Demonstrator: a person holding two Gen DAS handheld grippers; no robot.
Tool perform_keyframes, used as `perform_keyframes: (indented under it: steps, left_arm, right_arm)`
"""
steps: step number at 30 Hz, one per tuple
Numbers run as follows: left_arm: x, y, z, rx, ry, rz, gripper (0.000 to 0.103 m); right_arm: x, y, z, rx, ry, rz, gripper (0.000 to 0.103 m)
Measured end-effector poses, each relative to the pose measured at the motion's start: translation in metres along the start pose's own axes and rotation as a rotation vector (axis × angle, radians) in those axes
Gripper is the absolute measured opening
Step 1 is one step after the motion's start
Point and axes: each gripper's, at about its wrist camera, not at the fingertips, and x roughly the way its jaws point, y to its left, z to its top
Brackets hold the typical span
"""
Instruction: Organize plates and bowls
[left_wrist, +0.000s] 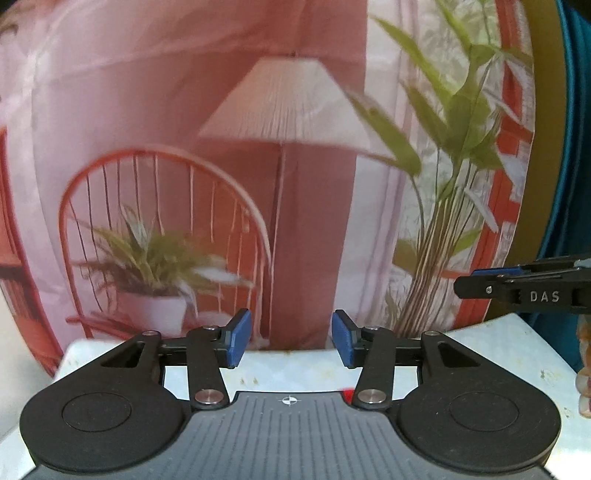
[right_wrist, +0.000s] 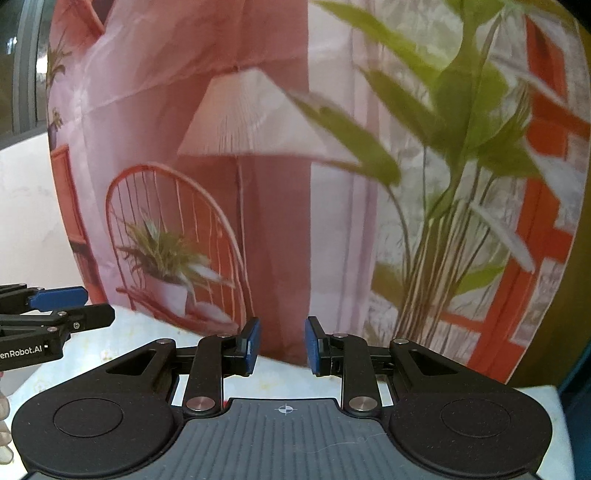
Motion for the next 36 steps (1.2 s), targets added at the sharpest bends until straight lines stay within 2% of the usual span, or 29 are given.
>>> perform_keyframes:
  steps: [20, 27, 35, 36]
  left_arm:
    - [0.069, 0.012, -0.080, -0.146, 0.283, -0.113, 0.050]
    - [0.086, 0.009, -0.099, -0.185, 0.333, -0.131, 0.050]
    - [0.099, 0.005, -0.108, -0.196, 0.354, -0.137, 0.049]
    - [0.100, 0.004, -0.109, -0.197, 0.355, -0.139, 0.045]
  right_arm:
    - [0.079, -0.007, -0.070, 0.070, 0.239, 0.021, 0.024]
    - [0.101, -0.002, -0.087, 0.082, 0.306, 0.039, 0.024]
    - [0.116, -0.001, -0.099, 0.103, 0.360, 0.047, 0.024]
    - [0.118, -0.001, -0.100, 0.103, 0.365, 0.049, 0.024]
